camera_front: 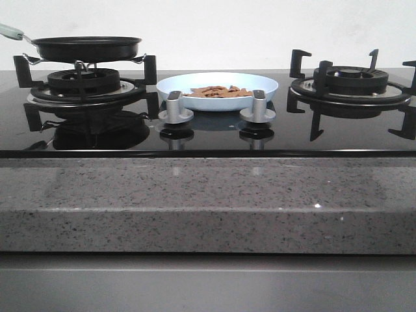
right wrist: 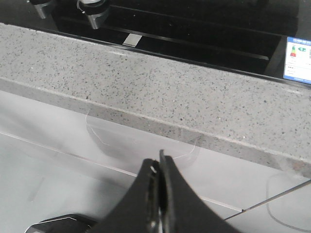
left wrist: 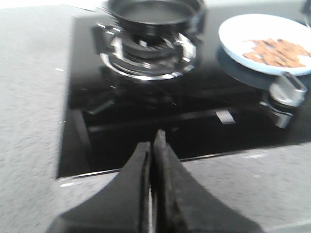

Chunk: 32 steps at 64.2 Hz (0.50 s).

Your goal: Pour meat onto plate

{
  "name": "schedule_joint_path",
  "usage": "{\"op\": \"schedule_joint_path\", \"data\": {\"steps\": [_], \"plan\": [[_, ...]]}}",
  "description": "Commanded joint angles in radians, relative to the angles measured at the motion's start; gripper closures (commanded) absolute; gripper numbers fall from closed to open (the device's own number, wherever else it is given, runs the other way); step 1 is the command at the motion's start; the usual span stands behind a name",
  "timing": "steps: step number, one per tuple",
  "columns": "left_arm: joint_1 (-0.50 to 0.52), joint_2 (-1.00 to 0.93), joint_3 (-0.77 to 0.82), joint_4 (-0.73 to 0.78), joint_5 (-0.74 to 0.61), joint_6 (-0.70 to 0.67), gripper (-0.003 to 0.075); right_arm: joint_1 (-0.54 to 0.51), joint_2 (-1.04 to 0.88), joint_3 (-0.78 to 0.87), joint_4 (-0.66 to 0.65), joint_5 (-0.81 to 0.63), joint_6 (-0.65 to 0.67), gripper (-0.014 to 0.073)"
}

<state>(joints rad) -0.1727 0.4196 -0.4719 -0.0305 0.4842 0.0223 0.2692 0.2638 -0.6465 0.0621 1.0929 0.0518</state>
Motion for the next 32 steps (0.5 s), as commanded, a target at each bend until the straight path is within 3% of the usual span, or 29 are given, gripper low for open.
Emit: {"op": "schedule_joint_path", "data": {"steps": [1, 16, 32], "plan": [[0.037, -0.085, 0.075, 0.000, -0.198, -0.009, 0.0741, -0.002, 0.011, -0.021, -0.006, -0.066, 0.000, 0.0662], [0.120, -0.330, 0.321, -0.002, -0.432, -0.009, 0.0741, -0.002, 0.011, -0.021, -0.006, -0.066, 0.000, 0.0662], [0.166, -0.439, 0.432, -0.002, -0.527, -0.009, 0.0741, -0.002, 0.011, -0.021, -0.005, -0.065, 0.000, 0.0662]]}}
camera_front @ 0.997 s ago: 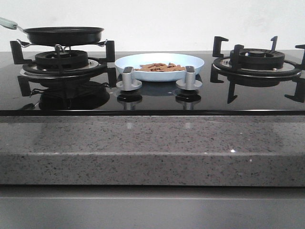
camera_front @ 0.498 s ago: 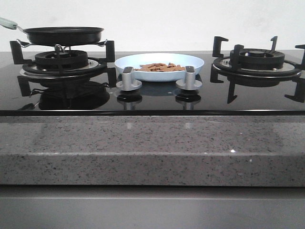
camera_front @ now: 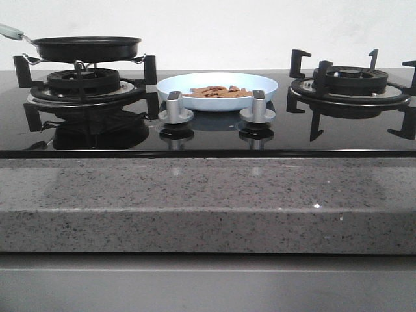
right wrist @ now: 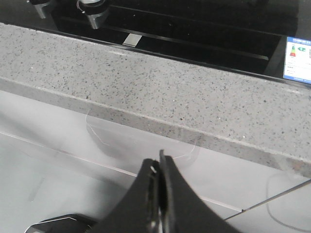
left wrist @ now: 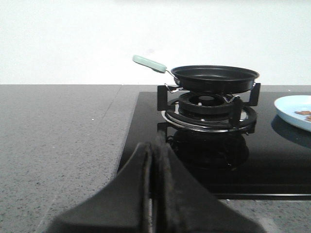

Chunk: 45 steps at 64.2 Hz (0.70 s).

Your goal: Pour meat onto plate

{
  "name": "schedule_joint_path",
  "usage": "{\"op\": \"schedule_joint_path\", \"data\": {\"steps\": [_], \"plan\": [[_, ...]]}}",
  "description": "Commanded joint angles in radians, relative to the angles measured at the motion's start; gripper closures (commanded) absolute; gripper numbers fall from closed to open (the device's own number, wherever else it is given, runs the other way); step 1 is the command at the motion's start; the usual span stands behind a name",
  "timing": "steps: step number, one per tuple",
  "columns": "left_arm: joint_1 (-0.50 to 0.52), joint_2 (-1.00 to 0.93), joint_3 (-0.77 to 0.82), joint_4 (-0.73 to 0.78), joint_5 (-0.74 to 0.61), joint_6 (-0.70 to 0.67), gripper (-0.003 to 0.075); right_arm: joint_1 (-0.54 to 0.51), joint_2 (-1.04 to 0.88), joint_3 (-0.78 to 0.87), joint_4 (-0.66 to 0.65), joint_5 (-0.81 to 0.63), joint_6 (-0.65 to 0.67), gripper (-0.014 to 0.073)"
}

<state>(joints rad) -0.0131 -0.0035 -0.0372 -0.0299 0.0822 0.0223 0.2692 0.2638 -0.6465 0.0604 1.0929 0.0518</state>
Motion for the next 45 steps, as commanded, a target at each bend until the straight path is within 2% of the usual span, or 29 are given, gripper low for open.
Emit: {"op": "schedule_joint_path", "data": {"steps": [1, 8, 45], "plan": [[0.007, -0.016, 0.003, -0.003, -0.131, -0.009, 0.0741, -0.002, 0.011, -0.021, -0.004, -0.064, 0.000, 0.0662], [0.007, -0.017, 0.048, -0.003, -0.190, -0.009, 0.0741, -0.002, 0.011, -0.021, -0.004, -0.064, 0.000, 0.0662], [0.007, -0.016, 0.045, -0.003, -0.167, -0.009, 0.0741, -0.002, 0.011, -0.021, -0.004, -0.061, 0.000, 0.0662]]}}
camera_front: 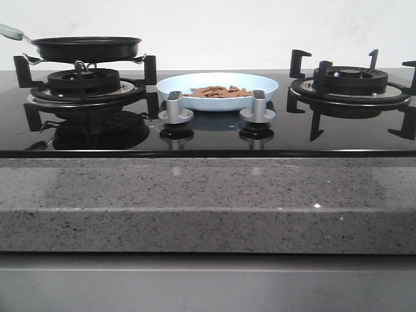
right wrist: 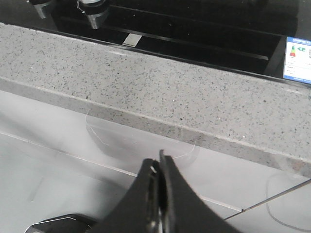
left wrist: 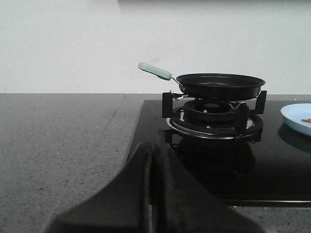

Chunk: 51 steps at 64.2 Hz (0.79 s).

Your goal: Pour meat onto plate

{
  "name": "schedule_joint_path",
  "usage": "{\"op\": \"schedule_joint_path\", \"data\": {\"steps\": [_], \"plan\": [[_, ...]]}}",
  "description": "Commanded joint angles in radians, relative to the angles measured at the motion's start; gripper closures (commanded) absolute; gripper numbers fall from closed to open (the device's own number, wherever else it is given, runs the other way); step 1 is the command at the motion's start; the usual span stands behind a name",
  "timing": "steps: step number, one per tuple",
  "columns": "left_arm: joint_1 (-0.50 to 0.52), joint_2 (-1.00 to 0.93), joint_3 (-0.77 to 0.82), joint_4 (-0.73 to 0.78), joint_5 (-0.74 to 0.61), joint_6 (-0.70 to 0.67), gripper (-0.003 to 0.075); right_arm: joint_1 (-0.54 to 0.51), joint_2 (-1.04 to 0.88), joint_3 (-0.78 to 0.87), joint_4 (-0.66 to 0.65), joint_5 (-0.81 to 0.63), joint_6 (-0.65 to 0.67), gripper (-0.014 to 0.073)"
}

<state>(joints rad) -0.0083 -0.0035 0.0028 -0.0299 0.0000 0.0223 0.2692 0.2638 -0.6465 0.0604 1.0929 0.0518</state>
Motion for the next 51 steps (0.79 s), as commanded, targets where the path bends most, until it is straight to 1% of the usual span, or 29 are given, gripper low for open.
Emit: {"op": "schedule_joint_path", "data": {"steps": [1, 32, 39, 43, 51], "plan": [[0.002, -0.016, 0.005, -0.003, -0.084, -0.009, 0.0741, -0.002, 0.011, -0.021, -0.004, -0.061, 0.000, 0.0662], [0.002, -0.016, 0.005, -0.003, -0.084, -0.009, 0.0741, -0.002, 0.003, -0.019, -0.004, -0.060, 0.000, 0.0662], [0.002, -0.016, 0.005, -0.003, -0.084, -0.009, 0.0741, -0.040, -0.020, -0.014, -0.039, -0.069, -0.002, 0.0662], [0.002, -0.016, 0.005, -0.003, -0.084, -0.009, 0.0741, -0.068, -0.035, 0.006, -0.040, -0.110, -0.002, 0.0662], [0.002, -0.016, 0.005, -0.003, -0.084, -0.009, 0.0741, -0.121, -0.106, 0.116, -0.060, -0.301, -0.002, 0.0662]]}}
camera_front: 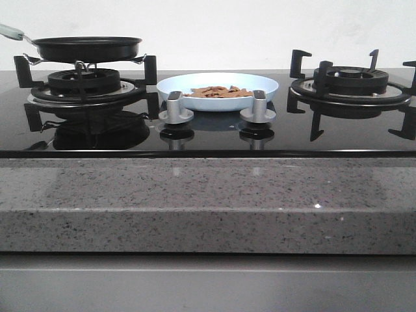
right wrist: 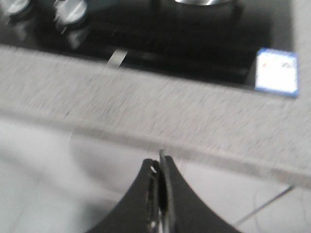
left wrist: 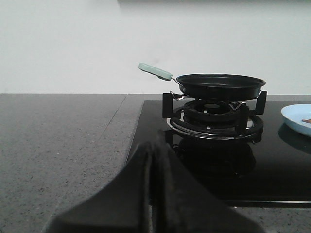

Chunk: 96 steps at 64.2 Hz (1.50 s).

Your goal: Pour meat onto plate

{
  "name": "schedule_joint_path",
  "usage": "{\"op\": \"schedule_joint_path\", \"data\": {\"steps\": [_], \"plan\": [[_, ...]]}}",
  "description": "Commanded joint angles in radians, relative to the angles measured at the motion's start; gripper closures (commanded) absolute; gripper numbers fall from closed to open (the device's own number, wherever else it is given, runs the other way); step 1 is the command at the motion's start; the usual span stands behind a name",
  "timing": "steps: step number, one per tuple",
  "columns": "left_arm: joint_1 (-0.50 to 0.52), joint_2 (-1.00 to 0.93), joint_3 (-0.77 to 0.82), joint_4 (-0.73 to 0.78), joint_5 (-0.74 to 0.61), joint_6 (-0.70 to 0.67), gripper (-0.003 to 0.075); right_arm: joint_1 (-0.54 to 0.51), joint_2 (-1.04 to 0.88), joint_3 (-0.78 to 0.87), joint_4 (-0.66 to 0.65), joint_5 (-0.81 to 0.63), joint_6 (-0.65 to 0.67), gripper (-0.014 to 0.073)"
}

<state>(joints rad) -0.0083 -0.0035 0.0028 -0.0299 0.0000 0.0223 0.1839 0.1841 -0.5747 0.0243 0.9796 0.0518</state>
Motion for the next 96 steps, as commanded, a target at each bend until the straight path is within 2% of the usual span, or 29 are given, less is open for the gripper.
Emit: {"op": "schedule_joint_path", "data": {"steps": [1, 14, 27, 44, 74, 96], "plan": [[0.002, -0.016, 0.005, -0.003, -0.084, -0.009, 0.0741, -0.041, -0.036, 0.060, -0.024, -0.213, -0.002, 0.0662], [0.002, -0.016, 0.005, -0.003, -0.084, -0.009, 0.0741, -0.126, -0.183, 0.286, -0.024, -0.511, -0.002, 0.0662], [0.002, -0.016, 0.005, -0.003, -0.084, -0.009, 0.0741, -0.163, -0.211, 0.454, -0.024, -0.682, -0.002, 0.0662], [0.002, -0.016, 0.005, -0.003, -0.084, -0.009, 0.0741, -0.166, -0.211, 0.598, -0.017, -0.914, -0.002, 0.0662], [0.002, -0.016, 0.005, -0.003, -0.084, -0.009, 0.0741, -0.166, -0.211, 0.595, -0.017, -0.936, -0.002, 0.0662], [0.002, -0.016, 0.005, -0.003, -0.084, -0.009, 0.0741, -0.166, -0.211, 0.596, -0.017, -1.017, -0.002, 0.0662]]}}
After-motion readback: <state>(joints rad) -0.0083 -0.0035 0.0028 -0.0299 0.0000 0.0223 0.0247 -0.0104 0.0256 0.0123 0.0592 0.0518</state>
